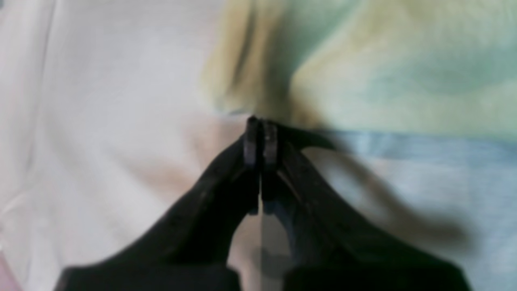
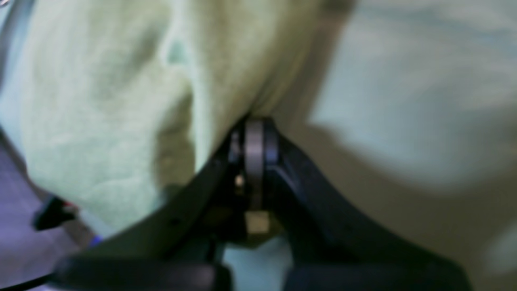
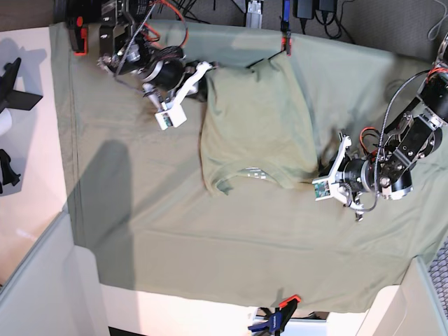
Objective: Fold the T-shirt properly
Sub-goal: 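Fold the lifted fabric over toward the hem with both grippers, then release, then tug the folded bundle's edge with the left gripper to square it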
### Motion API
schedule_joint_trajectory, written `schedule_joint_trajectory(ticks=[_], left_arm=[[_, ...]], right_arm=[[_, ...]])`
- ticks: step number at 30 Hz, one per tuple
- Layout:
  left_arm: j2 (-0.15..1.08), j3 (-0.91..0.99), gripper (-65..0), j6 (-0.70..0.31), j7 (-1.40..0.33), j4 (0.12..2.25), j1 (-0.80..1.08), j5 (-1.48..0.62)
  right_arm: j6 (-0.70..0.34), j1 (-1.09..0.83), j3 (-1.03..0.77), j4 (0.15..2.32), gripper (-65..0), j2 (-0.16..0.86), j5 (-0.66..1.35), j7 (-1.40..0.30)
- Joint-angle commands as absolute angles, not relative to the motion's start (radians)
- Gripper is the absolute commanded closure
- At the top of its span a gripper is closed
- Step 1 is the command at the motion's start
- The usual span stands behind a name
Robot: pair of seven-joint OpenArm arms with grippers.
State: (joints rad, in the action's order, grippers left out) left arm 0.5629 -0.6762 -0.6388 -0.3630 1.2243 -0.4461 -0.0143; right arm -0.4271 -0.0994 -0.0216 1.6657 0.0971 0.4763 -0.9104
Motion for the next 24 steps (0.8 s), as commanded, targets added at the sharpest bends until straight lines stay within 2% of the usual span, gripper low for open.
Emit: schedule_joint_trajectory(ticks=[1, 8, 10, 13, 17, 24], left_arm=[[0.575, -0.667, 0.0, -0.611, -0.363, 1.237, -0.485, -0.02], [0.636, -0.649, 0.0, -0.643, -0.466, 1.242, -0.537, -0.229], [0.661, -0.621, 0.0, -0.696, -0.532, 1.259, -0.53, -0.326], [0.698, -0.583, 0.0, -0.698, -0.642, 1.313, -0.503, -0.491], [0.735, -0.576, 0.0, -0.698, -0.723, 1.478, -0.409, -0.551], [0.742, -0.503, 0.0, -0.698, -0.739, 1.789, -0.181, -0.56]], right_arm=[[-0.435, -0.1, -0.023, 1.694, 0.0, 0.093, 0.493, -0.898], [-0.434, -0.123, -0.047, 1.763, 0.0, 0.089, 0.388, -0.899], [-0.435, -0.125, -0.072, 1.766, 0.0, 0.102, 0.383, -0.898], [-0.434, -0.124, -0.12, 1.769, 0.0, 0.133, 0.381, -0.881], [-0.434, -0.125, -0.2, 1.772, 0.0, 0.19, 0.382, -0.86], [-0.434, -0.131, -0.336, 1.772, 0.0, 0.3, 0.432, -0.873]])
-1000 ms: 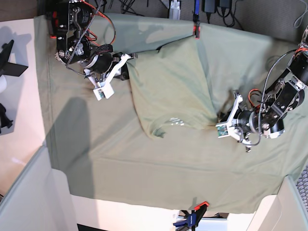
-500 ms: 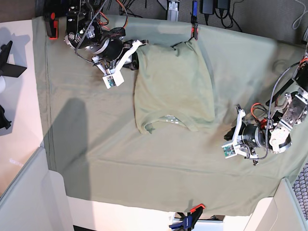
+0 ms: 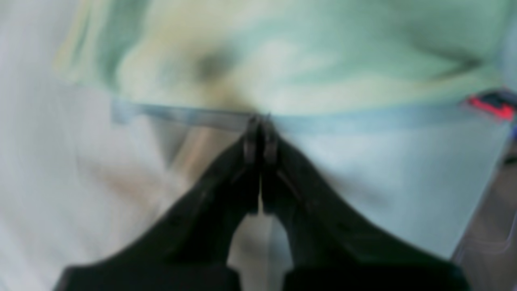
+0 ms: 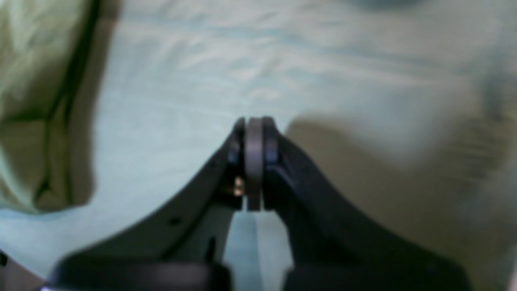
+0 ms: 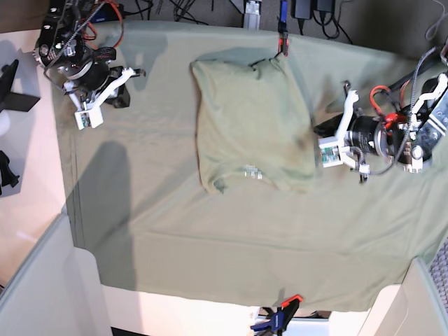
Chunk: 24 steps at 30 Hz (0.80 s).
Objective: Fold the T-shirt properly
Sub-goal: 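Tug the folded bundle's edge with the left gripper to square it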
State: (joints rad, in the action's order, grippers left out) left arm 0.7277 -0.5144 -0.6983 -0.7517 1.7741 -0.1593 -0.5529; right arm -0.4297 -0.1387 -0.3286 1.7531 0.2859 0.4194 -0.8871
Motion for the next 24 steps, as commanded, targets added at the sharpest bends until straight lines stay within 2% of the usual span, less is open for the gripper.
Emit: schedule_joint_trajectory(ticks=[1, 4, 7, 13, 19, 24], left_arm=[[0.743, -0.485, 0.0, -0.698, -0.74, 1.835, -0.144, -0.565], [0.743, -0.476, 0.0, -0.698, -0.759, 1.971, -0.03, -0.565], [0.719, -0.479, 0.0, -0.698, -0.699, 2.01, 0.054, -0.533], [0.616, -0.479, 0.0, -0.698, -0.693, 1.954, 0.087, -0.496], [0.605, -0.483, 0.0, -0.698, -0.693, 1.929, 0.115, -0.498], [0.581, -0.513, 0.0, -0.698, -0.681, 1.806, 0.096, -0.373]], right_arm=[[-0.434, -0.138, -0.349, 1.772, 0.0, 0.314, 0.438, -0.872], [-0.434, -0.158, -0.381, 1.772, 0.0, 0.347, 0.467, -0.871], [-0.434, -0.164, -0.393, 1.769, 0.0, 0.353, 0.475, -0.873], [-0.434, -0.162, -0.393, 1.767, 0.0, 0.352, 0.482, -0.871], [-0.434, -0.162, -0.393, 1.765, 0.0, 0.351, 0.479, -0.873], [-0.434, -0.163, -0.393, 1.765, 0.0, 0.351, 0.479, -0.872]])
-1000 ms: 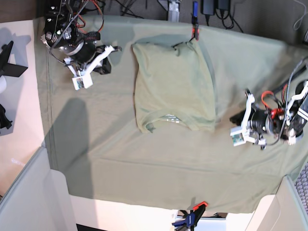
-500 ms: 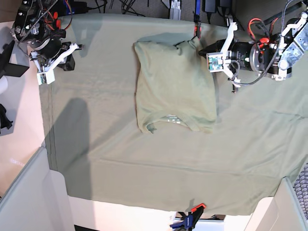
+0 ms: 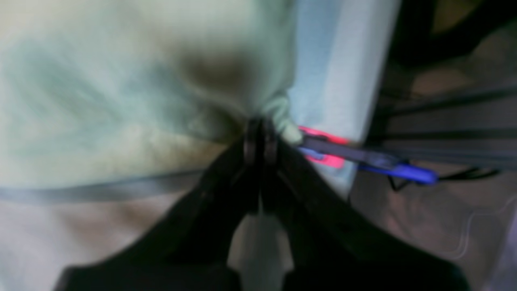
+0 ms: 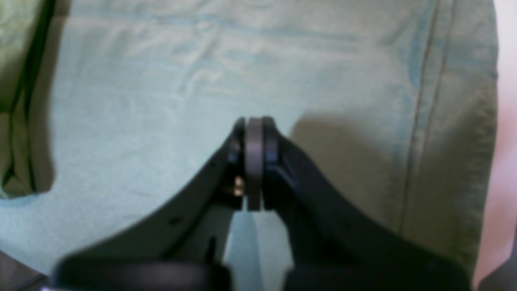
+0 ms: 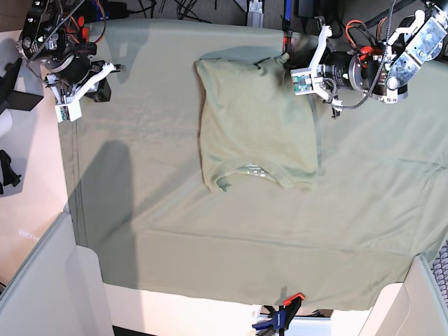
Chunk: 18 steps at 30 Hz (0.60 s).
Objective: Fold the T-shirt properly
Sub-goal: 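Tug the folded bundle's edge with the left gripper to square it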
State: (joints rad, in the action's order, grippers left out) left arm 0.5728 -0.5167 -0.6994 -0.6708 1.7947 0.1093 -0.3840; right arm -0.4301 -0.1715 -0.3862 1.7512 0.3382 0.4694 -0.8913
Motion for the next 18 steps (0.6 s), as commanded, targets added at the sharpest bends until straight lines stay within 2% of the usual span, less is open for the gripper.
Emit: schedule_joint_trajectory(ticks=[1, 5, 10, 18], left_arm=[[0.574, -0.513, 0.0, -0.698, -0.675, 1.765, 0.083, -0.36], [0.56, -0.513, 0.0, -0.698, -0.668, 1.62, -0.01, -0.351], [0.578, -0.512, 0.0, -0.698, -0.679, 1.54, -0.119, -0.351], [0.71, -0.512, 0.0, -0.698, -0.689, 1.539, -0.129, -0.392]], right_arm=[[-0.434, -0.163, -0.393, 1.765, 0.0, 0.351, 0.479, -0.872], [-0.434, -0.161, -0.393, 1.765, 0.0, 0.351, 0.48, -0.872], [-0.434, -0.164, -0.393, 1.765, 0.0, 0.352, 0.479, -0.874], [-0.434, -0.163, -0.393, 1.765, 0.0, 0.352, 0.479, -0.876]])
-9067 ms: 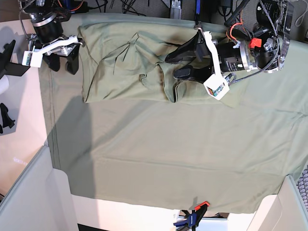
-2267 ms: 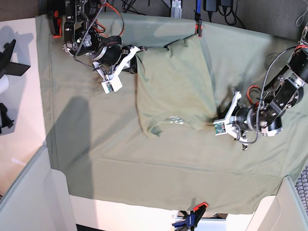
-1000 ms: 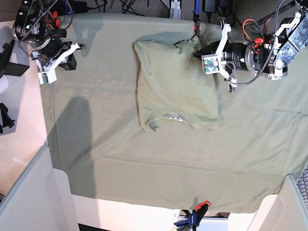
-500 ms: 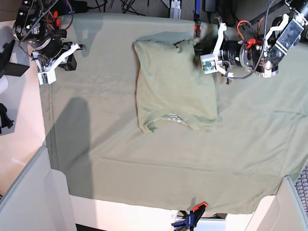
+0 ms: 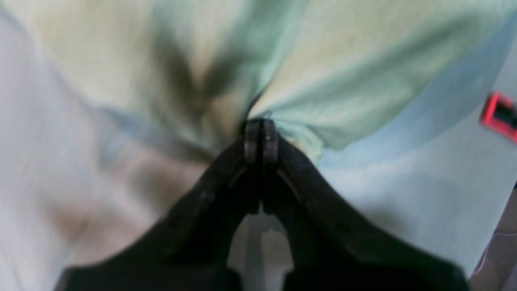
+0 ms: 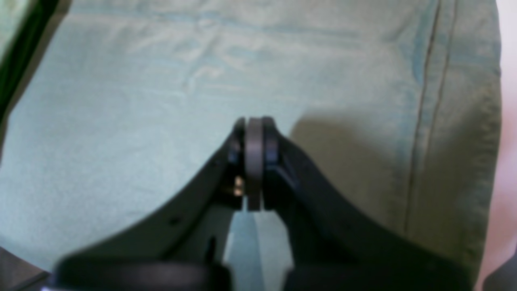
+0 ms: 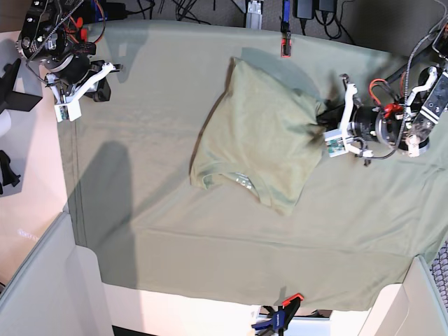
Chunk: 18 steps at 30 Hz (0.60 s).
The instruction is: Fold the T-shirt properly
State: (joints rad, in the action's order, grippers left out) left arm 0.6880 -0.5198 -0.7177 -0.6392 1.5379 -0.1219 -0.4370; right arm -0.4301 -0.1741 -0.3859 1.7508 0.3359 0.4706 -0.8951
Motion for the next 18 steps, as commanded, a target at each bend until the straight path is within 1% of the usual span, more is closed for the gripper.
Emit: schedule_joint_trajectory(ticks=[1, 9, 13, 15, 18], left_arm=[[0.728, -0.512, 0.0, -0.698, -0.693, 1.54, -0.128, -0.416], [0.842, -0.512, 0.0, -0.698, -0.735, 1.641, -0.124, -0.442], [0.896, -0.512, 0.0, -0.698, -0.799, 1.756, -0.102, -0.541], [0.921, -0.508, 0.0, -0.698, -0.825, 1.833, -0.069, -0.572], [0.955, -0.5, 0.0, -0.698, -0.853, 1.96, 0.035, -0.572]], right_arm=[[-0.434, -0.163, -0.393, 1.765, 0.0, 0.352, 0.479, -0.876], [-0.434, -0.164, -0.393, 1.765, 0.0, 0.352, 0.479, -0.879], [-0.434, -0.164, -0.394, 1.765, 0.0, 0.352, 0.479, -0.9], [-0.435, -0.166, -0.396, 1.765, 0.0, 0.355, 0.479, -0.92], [-0.434, -0.213, -0.419, 1.779, 0.0, 0.369, 0.491, -0.922]])
